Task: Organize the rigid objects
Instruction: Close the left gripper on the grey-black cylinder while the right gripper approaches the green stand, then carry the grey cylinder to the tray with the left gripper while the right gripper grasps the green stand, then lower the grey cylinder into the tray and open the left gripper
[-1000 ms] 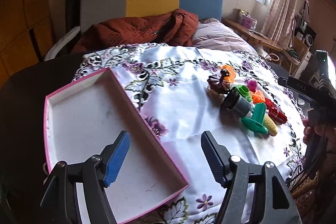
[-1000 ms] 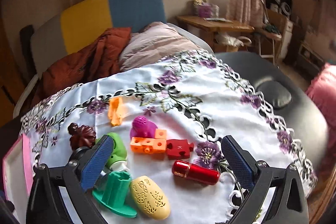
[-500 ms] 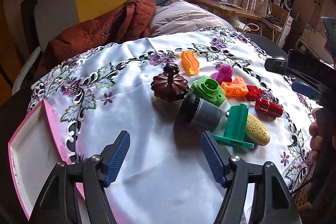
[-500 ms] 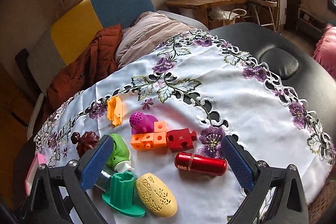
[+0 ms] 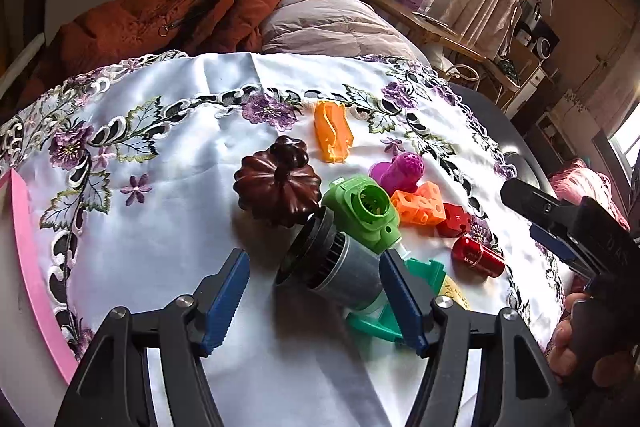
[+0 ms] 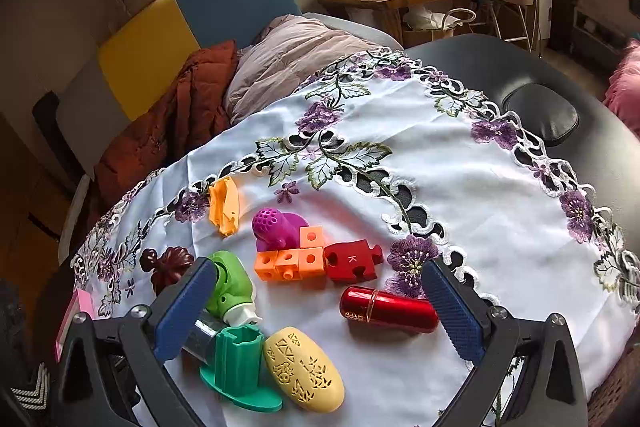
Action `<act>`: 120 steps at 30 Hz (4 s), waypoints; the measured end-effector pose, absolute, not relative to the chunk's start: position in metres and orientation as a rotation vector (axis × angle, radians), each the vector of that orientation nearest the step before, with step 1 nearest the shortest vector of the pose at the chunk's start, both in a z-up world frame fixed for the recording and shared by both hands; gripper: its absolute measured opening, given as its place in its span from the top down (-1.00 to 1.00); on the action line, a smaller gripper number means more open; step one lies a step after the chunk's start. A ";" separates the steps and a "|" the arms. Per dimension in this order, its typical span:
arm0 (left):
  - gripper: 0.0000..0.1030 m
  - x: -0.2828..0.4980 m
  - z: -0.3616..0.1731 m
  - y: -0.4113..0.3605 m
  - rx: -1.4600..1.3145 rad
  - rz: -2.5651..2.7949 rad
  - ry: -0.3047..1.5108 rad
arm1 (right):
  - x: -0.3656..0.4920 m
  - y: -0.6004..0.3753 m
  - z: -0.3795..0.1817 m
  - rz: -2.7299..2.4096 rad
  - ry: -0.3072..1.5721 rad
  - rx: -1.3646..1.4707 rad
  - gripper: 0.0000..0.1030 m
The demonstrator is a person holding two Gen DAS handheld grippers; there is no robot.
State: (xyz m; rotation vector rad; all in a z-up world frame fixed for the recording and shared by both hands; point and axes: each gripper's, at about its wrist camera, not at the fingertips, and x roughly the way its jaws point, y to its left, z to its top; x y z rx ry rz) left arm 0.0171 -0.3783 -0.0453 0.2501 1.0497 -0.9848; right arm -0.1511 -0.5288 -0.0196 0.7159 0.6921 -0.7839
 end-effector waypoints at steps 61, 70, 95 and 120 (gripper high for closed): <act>0.15 0.022 -0.077 -0.341 0.123 -0.862 1.173 | -0.131 -0.517 -0.028 -0.672 0.768 0.680 -0.85; 0.15 0.011 -0.032 -0.280 0.153 -0.866 0.995 | -0.093 -0.480 -0.054 -0.430 0.986 0.581 -0.42; 0.14 0.174 -0.073 -0.103 0.101 -0.355 1.017 | -0.070 -0.438 -0.084 -0.349 1.197 0.322 0.33; 0.02 0.070 0.001 -0.058 0.091 -0.313 0.788 | -0.063 -0.419 -0.085 -0.351 1.194 0.169 0.37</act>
